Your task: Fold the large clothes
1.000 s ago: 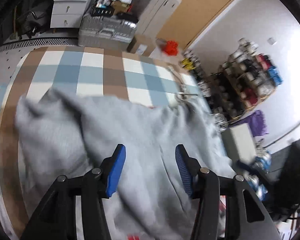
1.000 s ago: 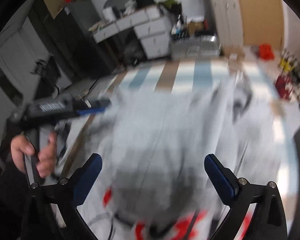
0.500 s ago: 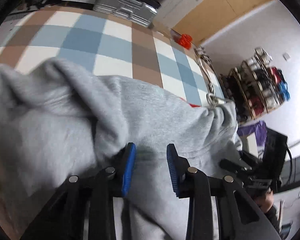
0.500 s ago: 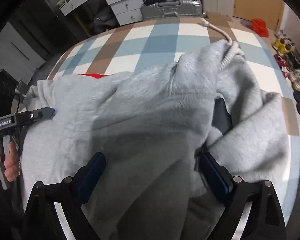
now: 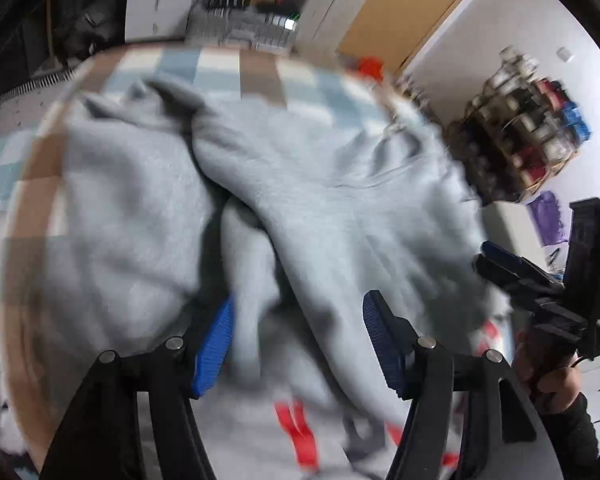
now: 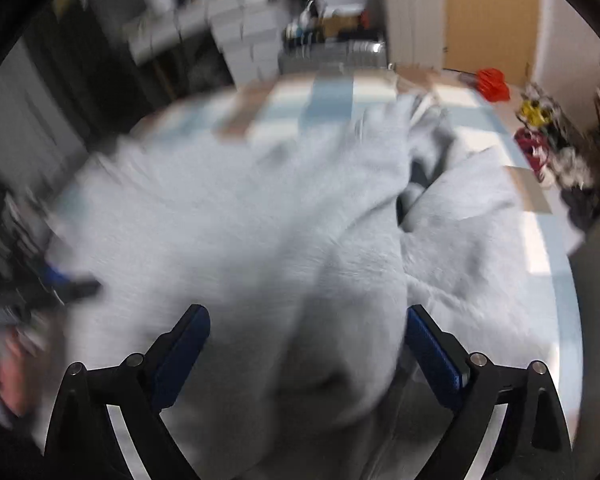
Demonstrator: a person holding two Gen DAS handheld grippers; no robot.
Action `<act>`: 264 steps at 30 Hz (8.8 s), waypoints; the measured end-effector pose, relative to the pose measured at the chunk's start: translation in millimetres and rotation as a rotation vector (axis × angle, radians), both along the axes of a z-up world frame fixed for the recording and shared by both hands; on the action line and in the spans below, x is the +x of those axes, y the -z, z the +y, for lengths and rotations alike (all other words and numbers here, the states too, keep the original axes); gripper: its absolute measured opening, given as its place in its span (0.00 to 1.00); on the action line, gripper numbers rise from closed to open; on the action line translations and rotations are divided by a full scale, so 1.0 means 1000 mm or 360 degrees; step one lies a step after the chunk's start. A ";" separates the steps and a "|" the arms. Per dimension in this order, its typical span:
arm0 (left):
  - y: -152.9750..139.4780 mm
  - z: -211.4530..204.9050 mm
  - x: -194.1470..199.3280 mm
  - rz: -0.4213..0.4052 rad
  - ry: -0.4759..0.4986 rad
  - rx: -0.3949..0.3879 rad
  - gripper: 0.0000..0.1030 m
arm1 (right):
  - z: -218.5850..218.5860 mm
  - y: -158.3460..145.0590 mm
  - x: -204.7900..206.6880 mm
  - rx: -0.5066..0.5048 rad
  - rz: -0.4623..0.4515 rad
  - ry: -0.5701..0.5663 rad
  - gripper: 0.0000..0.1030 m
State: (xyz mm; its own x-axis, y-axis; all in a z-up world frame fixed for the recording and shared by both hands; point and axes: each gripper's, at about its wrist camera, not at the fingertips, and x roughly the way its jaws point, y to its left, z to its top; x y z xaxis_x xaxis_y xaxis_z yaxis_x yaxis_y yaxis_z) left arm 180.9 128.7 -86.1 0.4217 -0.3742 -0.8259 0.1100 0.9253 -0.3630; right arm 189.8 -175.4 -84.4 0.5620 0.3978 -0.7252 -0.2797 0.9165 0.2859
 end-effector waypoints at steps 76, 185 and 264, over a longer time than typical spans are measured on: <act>0.071 0.083 -0.263 0.0515 -0.0508 0.0068 0.08 | -0.106 0.017 -0.230 0.0918 -0.0112 0.0111 1.00; -0.031 0.204 -0.157 0.0247 -0.0590 0.0119 0.32 | -0.178 -0.012 -0.133 0.0630 0.0273 0.0339 1.00; 0.024 0.146 -0.100 0.0247 -0.0435 -0.0467 0.39 | -0.170 0.046 -0.114 0.0550 0.0598 0.0446 1.00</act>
